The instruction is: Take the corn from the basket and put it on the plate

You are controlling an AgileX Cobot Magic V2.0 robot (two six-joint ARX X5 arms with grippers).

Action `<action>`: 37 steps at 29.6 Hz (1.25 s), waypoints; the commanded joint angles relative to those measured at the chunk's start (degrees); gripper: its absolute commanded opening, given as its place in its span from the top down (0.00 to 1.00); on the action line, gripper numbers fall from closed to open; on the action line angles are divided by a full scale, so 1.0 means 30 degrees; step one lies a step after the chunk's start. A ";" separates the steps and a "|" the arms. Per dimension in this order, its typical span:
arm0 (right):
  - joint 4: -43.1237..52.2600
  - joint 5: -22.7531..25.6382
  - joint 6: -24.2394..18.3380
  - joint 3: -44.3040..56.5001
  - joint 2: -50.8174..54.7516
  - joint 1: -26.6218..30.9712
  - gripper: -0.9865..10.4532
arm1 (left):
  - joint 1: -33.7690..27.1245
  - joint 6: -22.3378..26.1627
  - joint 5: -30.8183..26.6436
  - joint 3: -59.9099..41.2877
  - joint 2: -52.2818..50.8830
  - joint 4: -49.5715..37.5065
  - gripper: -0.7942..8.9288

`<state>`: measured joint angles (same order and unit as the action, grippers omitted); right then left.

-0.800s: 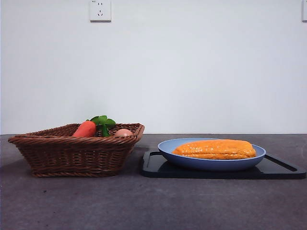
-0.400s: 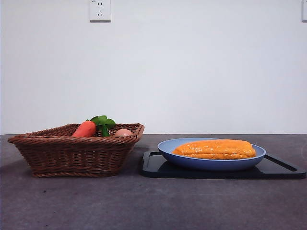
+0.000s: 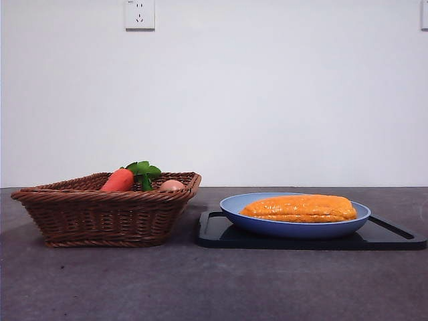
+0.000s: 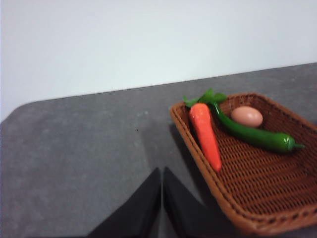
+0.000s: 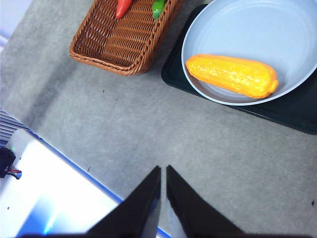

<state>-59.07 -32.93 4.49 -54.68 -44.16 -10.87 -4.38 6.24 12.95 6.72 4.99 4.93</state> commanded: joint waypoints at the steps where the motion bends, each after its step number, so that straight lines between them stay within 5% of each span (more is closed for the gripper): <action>1: 0.0189 -0.0022 -0.0226 -0.0313 -0.0095 -0.0080 0.91 | -0.0095 -0.0270 -0.0051 -0.0488 -0.0474 -0.0036 0.91; 37: 0.0255 -0.0022 -0.0226 -0.0313 -0.0095 -0.0080 0.91 | -0.0175 -0.0976 -0.0036 -0.2186 -0.1610 0.1428 0.91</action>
<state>-58.89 -32.93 4.49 -54.68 -44.16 -10.87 -4.75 3.46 12.78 1.76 0.30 9.58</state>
